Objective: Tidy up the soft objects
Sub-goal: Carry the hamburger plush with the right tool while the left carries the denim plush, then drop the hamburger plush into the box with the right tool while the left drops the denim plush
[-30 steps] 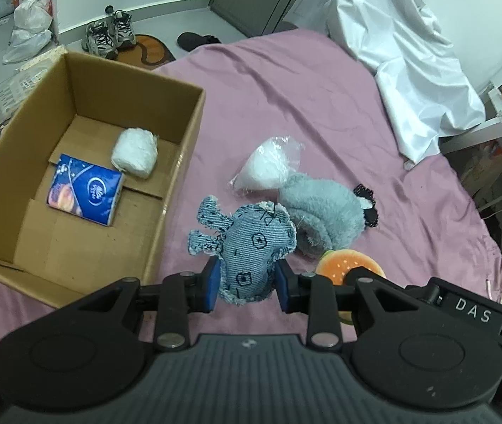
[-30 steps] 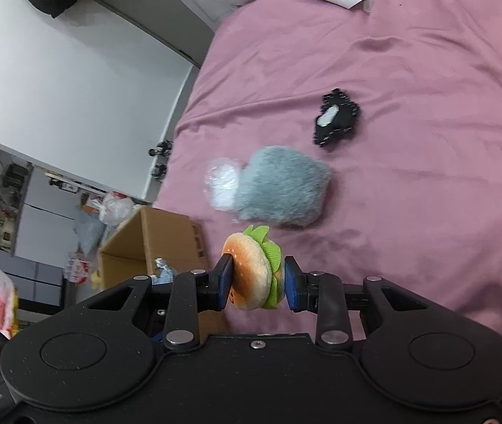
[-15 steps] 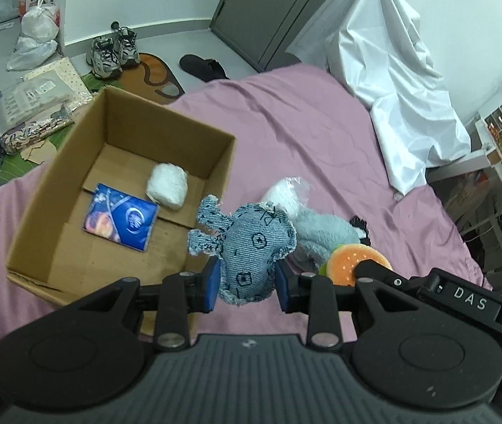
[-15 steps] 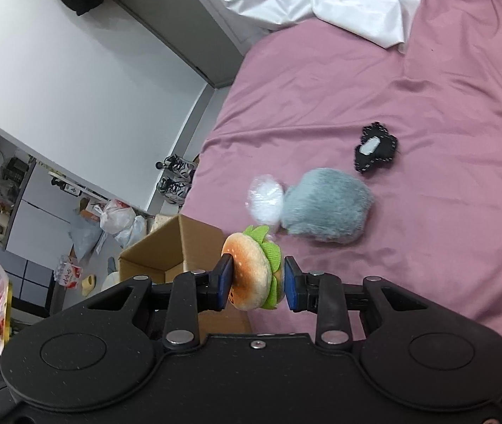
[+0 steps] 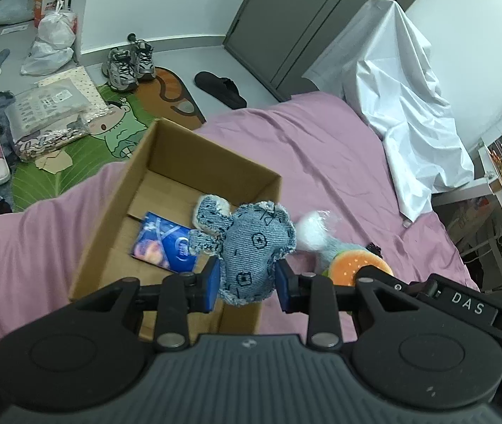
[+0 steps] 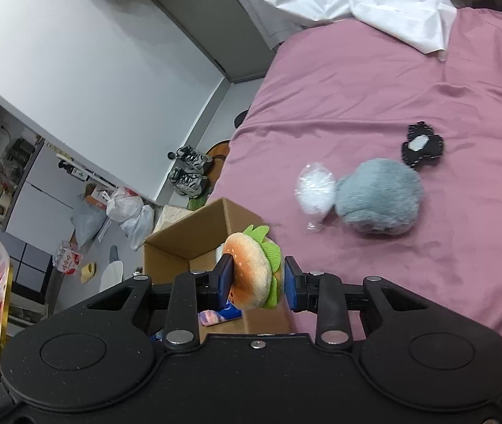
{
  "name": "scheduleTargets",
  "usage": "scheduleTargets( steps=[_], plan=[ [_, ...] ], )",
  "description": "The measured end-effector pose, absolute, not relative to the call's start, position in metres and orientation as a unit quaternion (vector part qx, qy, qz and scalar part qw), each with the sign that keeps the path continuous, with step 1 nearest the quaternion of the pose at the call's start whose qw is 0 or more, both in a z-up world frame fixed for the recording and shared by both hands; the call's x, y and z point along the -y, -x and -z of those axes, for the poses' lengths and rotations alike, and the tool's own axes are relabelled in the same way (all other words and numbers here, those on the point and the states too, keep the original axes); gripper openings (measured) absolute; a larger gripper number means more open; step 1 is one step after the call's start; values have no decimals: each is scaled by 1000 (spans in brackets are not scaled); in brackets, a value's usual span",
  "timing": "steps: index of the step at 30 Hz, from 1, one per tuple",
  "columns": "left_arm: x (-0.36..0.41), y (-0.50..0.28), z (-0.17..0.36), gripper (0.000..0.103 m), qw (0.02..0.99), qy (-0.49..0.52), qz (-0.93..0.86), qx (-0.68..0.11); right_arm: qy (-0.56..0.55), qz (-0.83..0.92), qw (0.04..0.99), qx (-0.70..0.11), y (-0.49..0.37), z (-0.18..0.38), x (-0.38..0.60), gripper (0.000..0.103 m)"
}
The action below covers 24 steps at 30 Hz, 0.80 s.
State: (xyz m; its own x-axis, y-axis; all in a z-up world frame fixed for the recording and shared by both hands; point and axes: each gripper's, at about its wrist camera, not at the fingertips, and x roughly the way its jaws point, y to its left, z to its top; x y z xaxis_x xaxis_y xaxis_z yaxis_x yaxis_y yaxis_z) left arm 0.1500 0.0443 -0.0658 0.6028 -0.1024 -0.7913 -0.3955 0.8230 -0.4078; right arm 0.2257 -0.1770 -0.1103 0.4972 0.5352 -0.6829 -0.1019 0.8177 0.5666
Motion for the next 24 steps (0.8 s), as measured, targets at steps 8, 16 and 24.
scheduleTargets(
  steps=[8, 16, 24],
  plan=[
    [-78, -141, 68, 31, 847, 296, -96, -432, -219, -196, 836, -463, -222, 106, 146, 31],
    [-107, -141, 76, 32, 841, 302, -104, -436, -211, -205, 833, -469, -225, 110, 117, 31],
    [-126, -152, 83, 32, 837, 305, -109, -440, -206, -206, 827, -481, -239, 115, 97, 31]
  ],
)
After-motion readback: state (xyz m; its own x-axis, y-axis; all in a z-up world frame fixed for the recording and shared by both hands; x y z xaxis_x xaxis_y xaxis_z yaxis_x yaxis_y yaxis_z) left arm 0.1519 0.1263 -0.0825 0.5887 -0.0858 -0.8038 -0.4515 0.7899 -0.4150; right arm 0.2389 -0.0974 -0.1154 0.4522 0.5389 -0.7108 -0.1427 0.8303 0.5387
